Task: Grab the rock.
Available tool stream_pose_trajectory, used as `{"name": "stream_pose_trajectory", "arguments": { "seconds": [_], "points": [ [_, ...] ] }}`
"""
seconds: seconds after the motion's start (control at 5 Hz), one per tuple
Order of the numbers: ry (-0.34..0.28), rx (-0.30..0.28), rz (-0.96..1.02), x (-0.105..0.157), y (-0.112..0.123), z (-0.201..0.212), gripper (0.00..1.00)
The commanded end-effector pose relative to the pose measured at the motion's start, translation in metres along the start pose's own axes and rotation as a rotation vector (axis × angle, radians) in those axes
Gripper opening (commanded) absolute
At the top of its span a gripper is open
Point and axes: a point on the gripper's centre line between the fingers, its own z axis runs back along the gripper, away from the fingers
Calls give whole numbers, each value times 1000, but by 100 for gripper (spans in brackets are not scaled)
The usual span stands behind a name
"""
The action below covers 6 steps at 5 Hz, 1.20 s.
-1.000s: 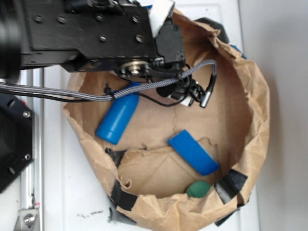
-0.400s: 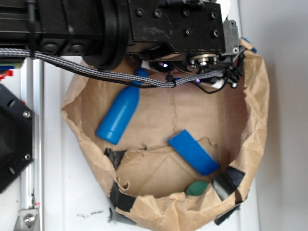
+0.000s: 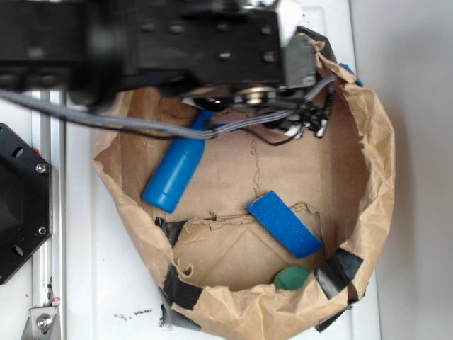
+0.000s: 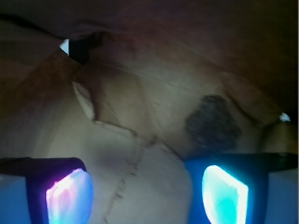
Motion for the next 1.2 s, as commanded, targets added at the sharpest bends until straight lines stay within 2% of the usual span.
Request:
{"name": "stream_pose_trajectory", "arguments": {
  "seconds": [0.0, 0.2, 0.4, 0.8, 1.0],
  "points": [
    [-37, -9, 26, 4, 14, 3, 100],
    [-46, -10, 13, -3, 24, -4, 100],
    [-80, -8, 36, -3, 31, -12, 100],
    [-115, 22, 81, 4, 38, -27, 100],
    [-101, 27, 107, 13, 33, -28, 100]
  ]
}}
